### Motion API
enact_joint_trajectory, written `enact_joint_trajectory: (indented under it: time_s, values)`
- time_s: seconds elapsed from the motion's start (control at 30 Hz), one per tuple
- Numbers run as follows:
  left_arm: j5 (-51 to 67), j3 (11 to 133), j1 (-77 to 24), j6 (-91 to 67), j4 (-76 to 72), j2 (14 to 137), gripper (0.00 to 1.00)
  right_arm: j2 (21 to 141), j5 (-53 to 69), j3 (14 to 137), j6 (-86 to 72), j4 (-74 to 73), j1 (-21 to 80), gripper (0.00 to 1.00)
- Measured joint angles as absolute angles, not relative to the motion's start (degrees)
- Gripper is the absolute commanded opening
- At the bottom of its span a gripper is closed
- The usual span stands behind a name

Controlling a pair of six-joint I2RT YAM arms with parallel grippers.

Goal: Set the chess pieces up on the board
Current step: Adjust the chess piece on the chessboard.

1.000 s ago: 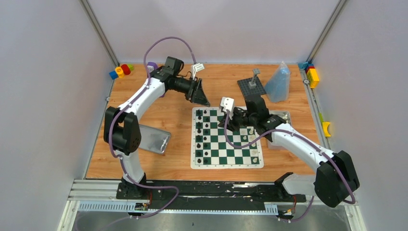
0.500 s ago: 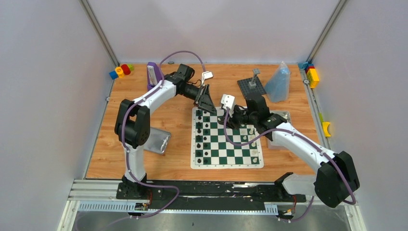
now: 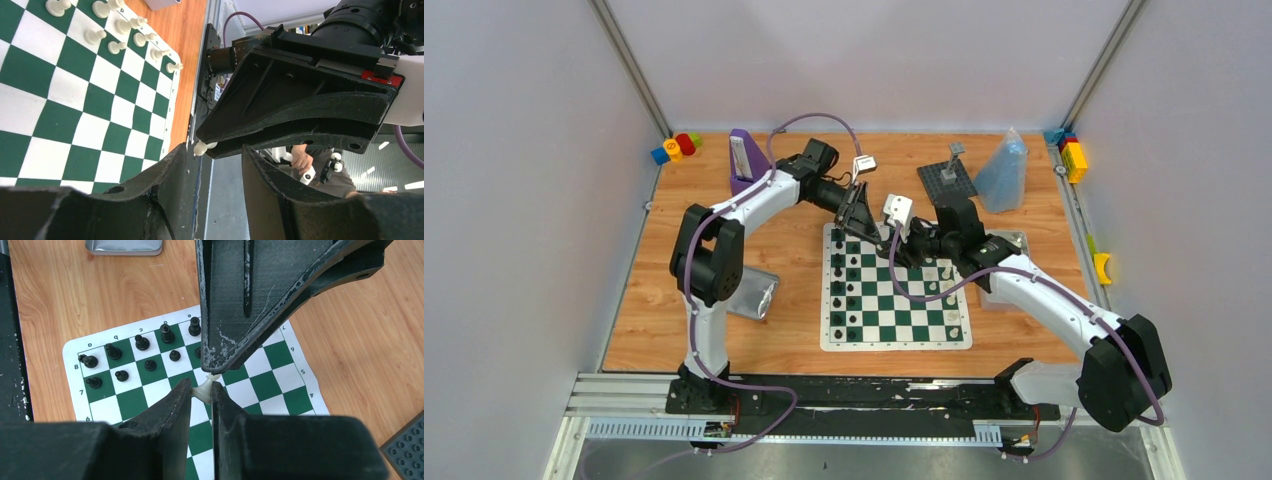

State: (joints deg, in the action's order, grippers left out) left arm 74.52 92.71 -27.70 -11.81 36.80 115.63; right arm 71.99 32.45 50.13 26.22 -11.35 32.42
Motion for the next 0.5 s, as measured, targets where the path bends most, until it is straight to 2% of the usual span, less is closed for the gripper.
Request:
enact_joint_trajectory:
  time_s: [0.5]
  values:
    - [76.4, 92.7, -28.6, -12.6, 36.2, 116.8, 0.37, 71.9, 31.8, 50.2, 26.0, -11.1, 32.4, 0.00]
